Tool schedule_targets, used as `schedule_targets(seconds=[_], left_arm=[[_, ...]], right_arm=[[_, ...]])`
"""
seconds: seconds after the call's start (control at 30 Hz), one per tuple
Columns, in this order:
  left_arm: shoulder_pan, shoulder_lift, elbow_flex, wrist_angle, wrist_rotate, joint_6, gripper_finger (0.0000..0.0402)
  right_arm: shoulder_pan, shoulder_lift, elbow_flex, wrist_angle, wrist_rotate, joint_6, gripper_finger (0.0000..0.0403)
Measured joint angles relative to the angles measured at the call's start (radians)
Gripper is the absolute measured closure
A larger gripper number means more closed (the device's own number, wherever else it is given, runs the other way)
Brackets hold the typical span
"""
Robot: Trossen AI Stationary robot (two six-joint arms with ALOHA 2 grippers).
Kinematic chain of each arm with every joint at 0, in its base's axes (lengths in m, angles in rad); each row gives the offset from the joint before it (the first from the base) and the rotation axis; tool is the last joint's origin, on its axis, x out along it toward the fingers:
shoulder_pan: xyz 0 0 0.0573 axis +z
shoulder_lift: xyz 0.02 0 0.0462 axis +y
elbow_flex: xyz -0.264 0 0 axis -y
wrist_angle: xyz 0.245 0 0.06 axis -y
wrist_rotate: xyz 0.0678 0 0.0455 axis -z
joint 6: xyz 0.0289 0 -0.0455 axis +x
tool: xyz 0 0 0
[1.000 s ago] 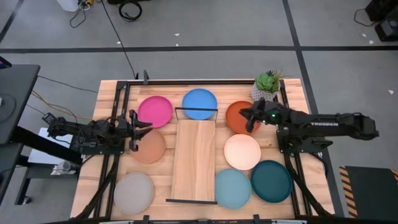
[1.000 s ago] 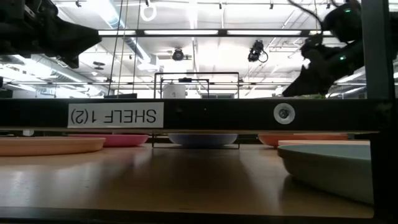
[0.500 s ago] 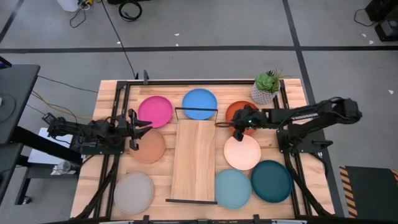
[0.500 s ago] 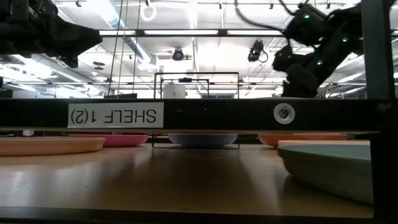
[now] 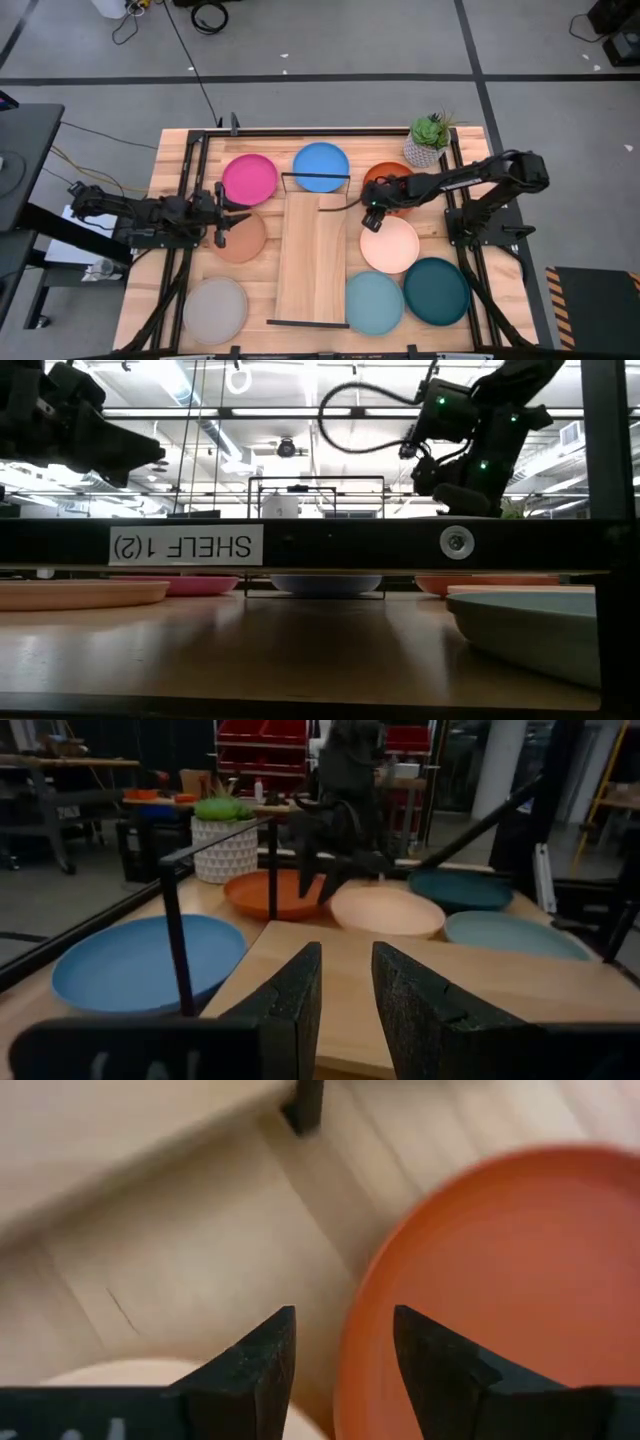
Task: Place and stack plates onto a shelf
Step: Put the orange plate on the shelf
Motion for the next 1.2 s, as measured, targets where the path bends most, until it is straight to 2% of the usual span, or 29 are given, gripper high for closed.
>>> schedule_targets(seconds=[0.27, 0.4, 0.53, 0.73, 0.93, 1.07, 1.2], left_arm=[[0.0, 0.016, 0.0, 0.007, -0.016, 0.035, 0.0303], [0.0, 0.016, 0.0, 0.007, -0.017, 0.037, 0.0303], [0.0, 0.016, 0.0, 0.007, -0.018, 0.036, 0.0303], [0.0, 0.017, 0.0, 0.003, -0.017, 0.026, 0.0303], [0.0, 0.017, 0.0, -0.004, -0.017, 0.025, 0.0303], [0.0, 0.017, 0.0, -0.009, -0.017, 0.019, 0.0303], [0.0, 0.017, 0.0, -0.01, -0.017, 0.019, 0.0303]], right_arm=[[-0.001, 0.078, 0.018, -0.037, 0.0, 0.012, 0.0242], [-0.004, 0.097, 0.018, -0.083, 0.028, 0.006, 0.0262], [-0.005, 0.099, 0.018, -0.096, 0.032, -0.008, 0.0303], [-0.005, 0.088, 0.018, -0.098, 0.038, -0.019, 0.0387], [-0.003, 0.082, 0.036, -0.135, 0.016, 0.01, 0.0378], [0.029, 0.079, 0.132, -0.28, -0.016, 0.084, 0.039], [0.112, 0.079, 0.239, -0.375, -0.025, 0.129, 0.039]])
